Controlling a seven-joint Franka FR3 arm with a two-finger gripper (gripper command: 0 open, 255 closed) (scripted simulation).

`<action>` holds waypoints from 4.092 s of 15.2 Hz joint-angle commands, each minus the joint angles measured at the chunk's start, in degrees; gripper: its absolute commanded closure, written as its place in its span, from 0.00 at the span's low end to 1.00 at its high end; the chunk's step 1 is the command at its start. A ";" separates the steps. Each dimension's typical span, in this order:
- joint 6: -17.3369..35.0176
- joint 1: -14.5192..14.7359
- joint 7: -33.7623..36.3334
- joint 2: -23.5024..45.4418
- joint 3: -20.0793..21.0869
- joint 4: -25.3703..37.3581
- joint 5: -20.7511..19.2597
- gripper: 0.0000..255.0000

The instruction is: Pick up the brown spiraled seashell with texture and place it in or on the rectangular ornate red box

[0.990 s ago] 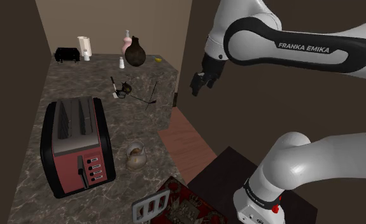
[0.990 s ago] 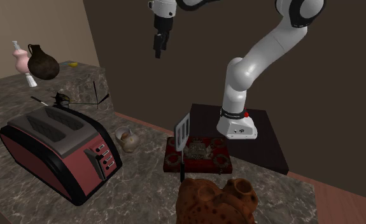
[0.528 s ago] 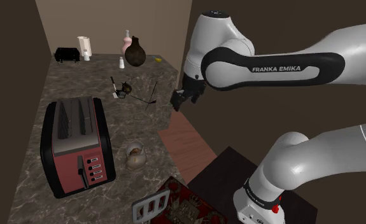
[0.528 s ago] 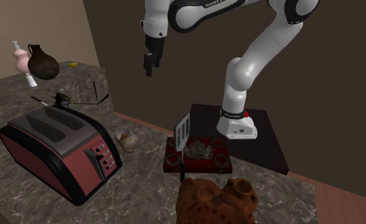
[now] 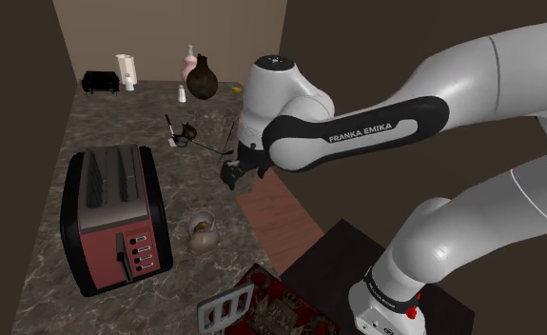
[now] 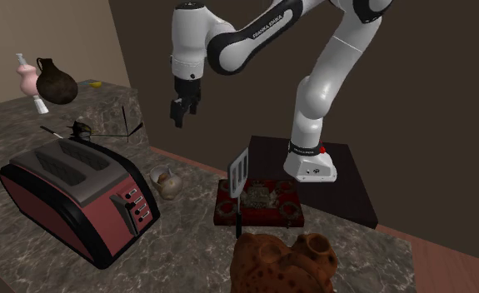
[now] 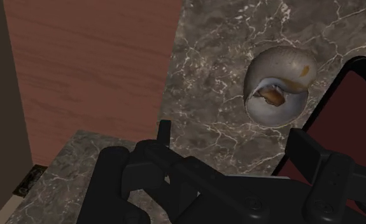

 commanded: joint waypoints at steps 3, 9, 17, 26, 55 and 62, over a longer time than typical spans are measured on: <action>5.34 -2.10 9.00 8.67 5.43 2.76 -3.70 0.00; 10.08 -4.49 26.14 24.17 11.53 9.67 -16.96 0.00; 11.74 -0.48 39.61 37.66 9.29 16.55 -30.44 0.00; 13.65 0.62 42.12 41.00 7.40 16.98 -34.29 0.00; 2.15 -4.46 44.66 50.85 8.43 29.46 -14.29 0.00; 2.15 -4.53 44.58 50.87 8.40 29.48 -14.30 1.00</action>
